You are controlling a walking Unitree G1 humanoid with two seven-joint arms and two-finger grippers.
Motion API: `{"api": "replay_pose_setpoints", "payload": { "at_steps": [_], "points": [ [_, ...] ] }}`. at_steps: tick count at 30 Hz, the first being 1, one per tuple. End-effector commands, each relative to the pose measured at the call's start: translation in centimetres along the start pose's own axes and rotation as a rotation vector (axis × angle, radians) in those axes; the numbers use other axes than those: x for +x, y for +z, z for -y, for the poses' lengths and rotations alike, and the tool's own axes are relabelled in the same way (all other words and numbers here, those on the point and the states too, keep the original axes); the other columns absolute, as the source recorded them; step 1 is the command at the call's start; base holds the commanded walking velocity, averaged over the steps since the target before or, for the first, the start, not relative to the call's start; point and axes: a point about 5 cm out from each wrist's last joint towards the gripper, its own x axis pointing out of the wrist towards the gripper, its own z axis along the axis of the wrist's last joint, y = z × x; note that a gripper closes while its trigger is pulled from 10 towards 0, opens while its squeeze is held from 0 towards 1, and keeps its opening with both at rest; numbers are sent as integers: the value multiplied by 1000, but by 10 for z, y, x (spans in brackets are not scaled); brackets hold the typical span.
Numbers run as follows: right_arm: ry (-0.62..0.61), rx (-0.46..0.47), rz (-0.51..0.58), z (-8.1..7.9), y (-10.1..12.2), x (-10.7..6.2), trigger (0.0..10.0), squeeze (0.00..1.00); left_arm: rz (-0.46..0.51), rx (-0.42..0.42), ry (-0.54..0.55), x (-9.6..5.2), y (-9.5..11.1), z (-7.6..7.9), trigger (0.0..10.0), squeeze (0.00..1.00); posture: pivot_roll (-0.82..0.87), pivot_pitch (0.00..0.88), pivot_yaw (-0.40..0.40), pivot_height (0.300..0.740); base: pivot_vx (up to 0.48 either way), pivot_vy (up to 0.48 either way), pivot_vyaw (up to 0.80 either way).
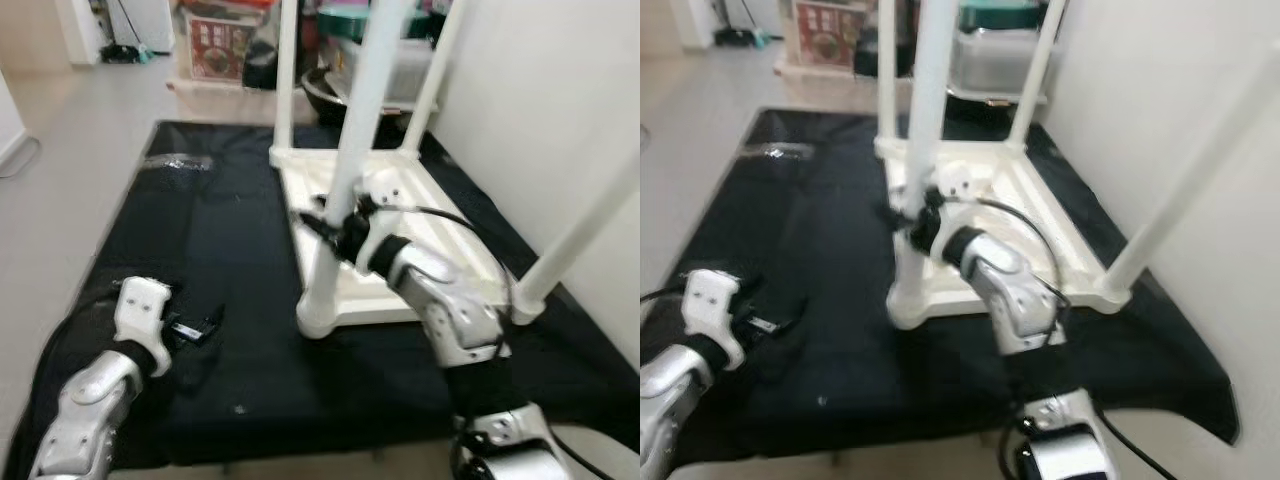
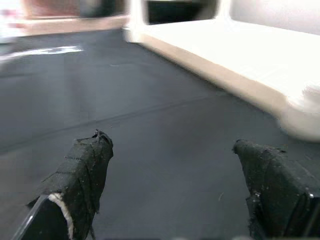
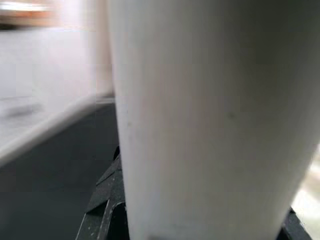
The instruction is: Building children table
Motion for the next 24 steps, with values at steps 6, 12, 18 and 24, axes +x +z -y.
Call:
{"api": "replay_pose_setpoints", "payload": {
  "at_steps": [6, 12, 18, 24],
  "points": [
    [-423, -8, -228, 54, -53, -45, 0, 0, 9, -16, 1, -1, 4, 9, 10000, 0, 73, 0, -91, 740, 0, 0, 0],
    [-280, -16, -119, 21, -36, -55, 10000, 0, 43, -31, -30, -1, 12, 23, 10000, 0, 61, 0, -91, 740, 0, 0, 0],
    [-141, 20, 8, 9, -9, -55, 10000, 694, 75, -31, -38, -7, 23, 31, 10000, 0, 58, 0, -114, 740, 0, 0, 0],
    [452, -38, 101, 11, 24, -59, 10000, 0, 69, -50, -40, -21, 24, 45, 10000, 0, 78, 0, -106, 740, 0, 0, 0]
  ]
}}
